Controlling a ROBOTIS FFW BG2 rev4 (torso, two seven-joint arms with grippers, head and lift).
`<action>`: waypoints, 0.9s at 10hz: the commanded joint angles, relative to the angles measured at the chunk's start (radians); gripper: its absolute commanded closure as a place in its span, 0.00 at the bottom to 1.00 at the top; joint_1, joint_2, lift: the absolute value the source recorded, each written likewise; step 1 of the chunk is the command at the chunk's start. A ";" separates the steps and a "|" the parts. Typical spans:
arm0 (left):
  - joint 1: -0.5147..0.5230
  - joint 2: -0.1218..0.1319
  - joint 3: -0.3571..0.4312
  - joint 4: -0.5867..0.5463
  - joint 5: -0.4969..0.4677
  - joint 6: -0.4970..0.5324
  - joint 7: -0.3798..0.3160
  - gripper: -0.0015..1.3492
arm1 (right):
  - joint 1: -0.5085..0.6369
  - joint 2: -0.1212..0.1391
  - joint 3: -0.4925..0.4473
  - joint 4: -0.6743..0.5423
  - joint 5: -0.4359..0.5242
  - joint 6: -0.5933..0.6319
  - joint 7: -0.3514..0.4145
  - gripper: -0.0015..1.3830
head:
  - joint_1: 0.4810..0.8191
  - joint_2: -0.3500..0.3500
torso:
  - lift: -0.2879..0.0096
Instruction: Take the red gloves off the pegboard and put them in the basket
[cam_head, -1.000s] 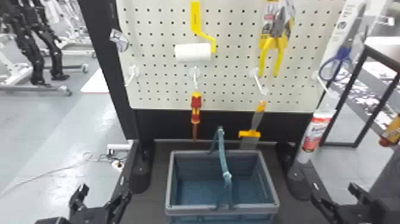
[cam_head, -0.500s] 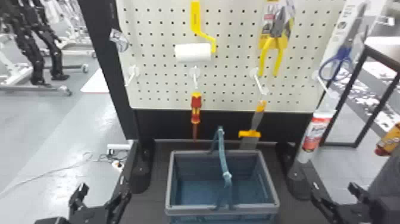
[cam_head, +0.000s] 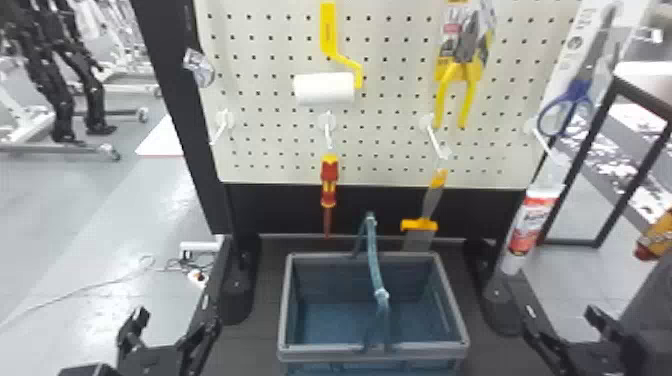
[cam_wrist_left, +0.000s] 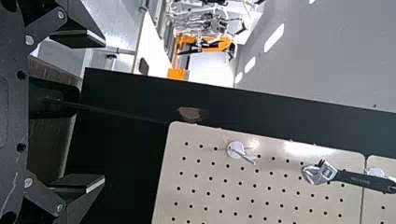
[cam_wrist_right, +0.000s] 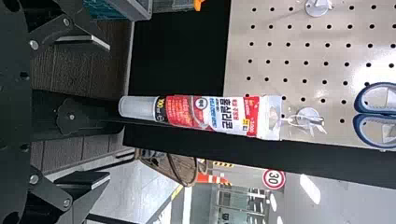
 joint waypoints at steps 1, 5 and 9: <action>0.001 0.000 -0.001 0.000 -0.001 0.000 0.000 0.19 | 0.002 0.001 0.000 -0.001 0.000 0.000 0.001 0.22 | 0.20 0.50 | 0.63; 0.001 0.002 -0.001 0.000 -0.001 -0.002 0.000 0.20 | 0.003 0.001 0.000 -0.002 -0.003 0.000 -0.001 0.22 | 0.20 0.50 | 0.63; 0.001 0.000 -0.001 0.000 -0.001 -0.003 0.002 0.19 | 0.005 0.001 0.000 -0.002 -0.005 0.000 -0.001 0.22 | 0.20 0.50 | 0.63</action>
